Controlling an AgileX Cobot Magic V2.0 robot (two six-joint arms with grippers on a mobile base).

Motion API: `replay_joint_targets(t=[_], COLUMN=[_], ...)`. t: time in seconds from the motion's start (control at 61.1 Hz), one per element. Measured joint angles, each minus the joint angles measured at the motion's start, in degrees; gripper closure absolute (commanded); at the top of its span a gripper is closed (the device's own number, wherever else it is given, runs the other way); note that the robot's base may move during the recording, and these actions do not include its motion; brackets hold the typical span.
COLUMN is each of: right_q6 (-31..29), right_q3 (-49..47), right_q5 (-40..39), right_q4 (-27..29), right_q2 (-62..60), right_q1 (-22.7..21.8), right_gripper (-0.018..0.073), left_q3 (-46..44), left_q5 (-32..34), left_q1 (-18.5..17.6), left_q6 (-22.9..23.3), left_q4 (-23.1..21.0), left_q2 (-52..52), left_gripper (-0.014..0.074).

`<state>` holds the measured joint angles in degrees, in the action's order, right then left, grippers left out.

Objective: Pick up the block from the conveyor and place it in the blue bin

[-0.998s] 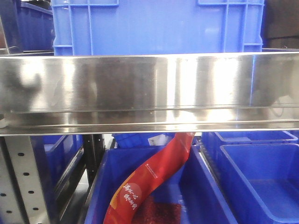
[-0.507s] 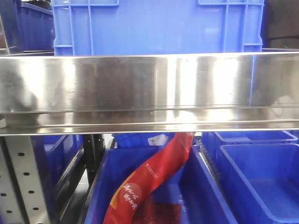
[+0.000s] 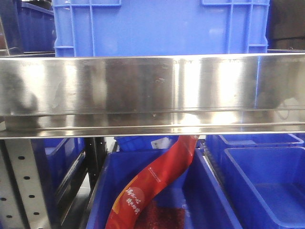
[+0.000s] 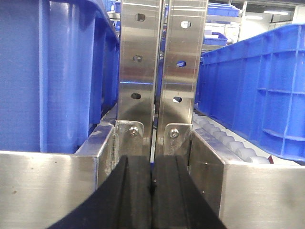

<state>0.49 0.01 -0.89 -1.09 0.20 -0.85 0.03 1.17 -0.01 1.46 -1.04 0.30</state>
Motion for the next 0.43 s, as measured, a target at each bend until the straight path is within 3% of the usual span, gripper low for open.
replay_joint_targets(t=[0.425], right_q6=[0.0], right_q3=[0.0], right_q5=[0.0], right_q4=[0.0], right_q2=[0.0], right_q1=[0.0], right_gripper=[0.0721], left_q3=[0.0], left_q5=[0.22], left_q1=[0.0], left_q6=[0.0], left_q4=[0.0], left_q2=[0.0], left_gripper=[0.0707])
